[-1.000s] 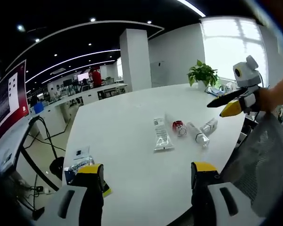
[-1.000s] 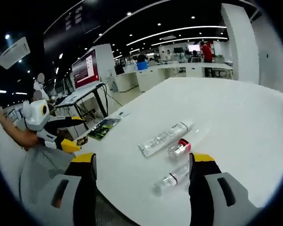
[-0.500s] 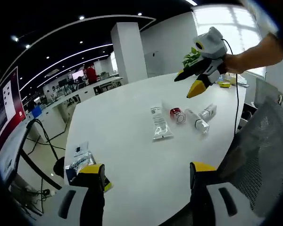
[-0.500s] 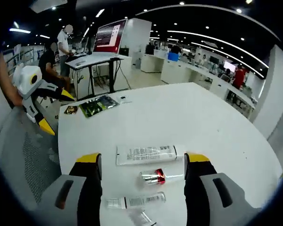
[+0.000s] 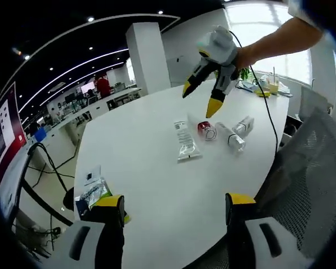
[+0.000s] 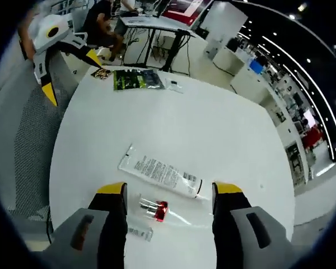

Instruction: Arrange the skincare products in the storage area until every visible bottle or jar stands upright without overlapping.

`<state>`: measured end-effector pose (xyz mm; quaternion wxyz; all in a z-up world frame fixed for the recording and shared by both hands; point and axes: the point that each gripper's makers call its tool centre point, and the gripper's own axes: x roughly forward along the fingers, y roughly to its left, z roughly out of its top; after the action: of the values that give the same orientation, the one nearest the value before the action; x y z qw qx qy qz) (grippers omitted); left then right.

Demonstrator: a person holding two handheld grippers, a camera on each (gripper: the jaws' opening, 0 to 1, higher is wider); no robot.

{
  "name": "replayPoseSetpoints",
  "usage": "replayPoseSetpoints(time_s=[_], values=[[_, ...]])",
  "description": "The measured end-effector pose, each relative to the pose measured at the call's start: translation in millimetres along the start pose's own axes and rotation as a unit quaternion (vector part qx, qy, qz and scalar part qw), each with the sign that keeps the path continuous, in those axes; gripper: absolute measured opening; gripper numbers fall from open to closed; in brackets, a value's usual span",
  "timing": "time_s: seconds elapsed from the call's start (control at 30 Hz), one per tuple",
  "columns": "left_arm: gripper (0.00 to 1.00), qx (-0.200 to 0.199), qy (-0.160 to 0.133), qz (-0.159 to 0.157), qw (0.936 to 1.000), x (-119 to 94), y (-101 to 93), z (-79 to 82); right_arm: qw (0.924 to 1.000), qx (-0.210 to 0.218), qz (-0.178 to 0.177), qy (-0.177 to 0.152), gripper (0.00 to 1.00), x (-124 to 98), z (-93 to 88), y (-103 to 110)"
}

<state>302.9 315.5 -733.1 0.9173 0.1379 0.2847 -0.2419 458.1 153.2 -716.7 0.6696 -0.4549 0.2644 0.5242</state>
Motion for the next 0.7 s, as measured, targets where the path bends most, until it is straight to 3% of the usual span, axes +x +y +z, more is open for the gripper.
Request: replayPoseSetpoints(time_s=[0.27, 0.6, 0.7], values=[[0.76, 0.006, 0.0, 0.0, 1.0, 0, -0.8, 0.1, 0.9996, -0.025, 0.013, 0.008, 0.55, 19, 8.6, -15], [0.73, 0.011, 0.009, 0.004, 0.9999, 0, 1.4, -3.5, 0.9946, -0.074, 0.057, 0.045, 0.53, 48, 4.7, -18], [0.73, 0.008, -0.01, 0.008, 0.9999, -2, 3.4, 3.7, 0.9923, -0.085, 0.07, 0.057, 0.54, 56, 1.5, -15]])
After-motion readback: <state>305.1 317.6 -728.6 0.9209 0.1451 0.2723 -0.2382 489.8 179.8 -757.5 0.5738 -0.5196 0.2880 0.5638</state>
